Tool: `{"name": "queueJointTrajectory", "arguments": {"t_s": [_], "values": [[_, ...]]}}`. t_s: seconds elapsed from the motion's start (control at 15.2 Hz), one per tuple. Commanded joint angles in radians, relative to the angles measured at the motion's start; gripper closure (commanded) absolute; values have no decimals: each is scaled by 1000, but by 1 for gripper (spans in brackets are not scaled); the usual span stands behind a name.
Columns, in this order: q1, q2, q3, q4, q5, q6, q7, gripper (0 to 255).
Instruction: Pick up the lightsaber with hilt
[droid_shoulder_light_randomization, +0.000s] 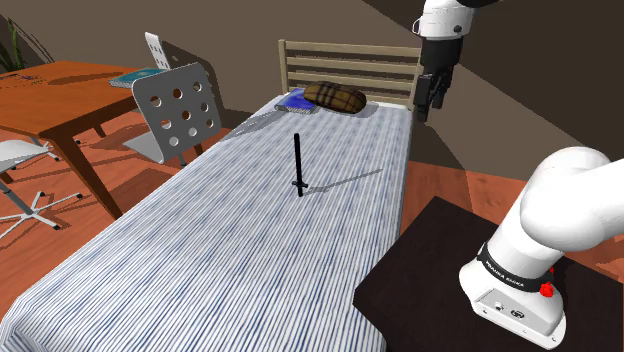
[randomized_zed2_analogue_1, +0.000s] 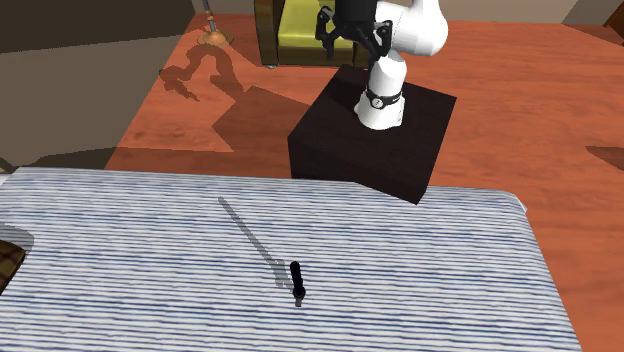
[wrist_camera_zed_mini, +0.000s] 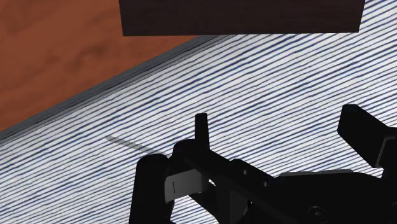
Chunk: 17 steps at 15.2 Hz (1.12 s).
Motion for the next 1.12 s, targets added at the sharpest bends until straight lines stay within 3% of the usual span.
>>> {"name": "queueJointTrajectory", "arguments": {"t_s": [0.0,0.53,1.06], "values": [[0,0,0,0,0,0,0,0],[28,304,17,107,28,205,26,0],[48,614,32,296,49,335,42,0]]}}
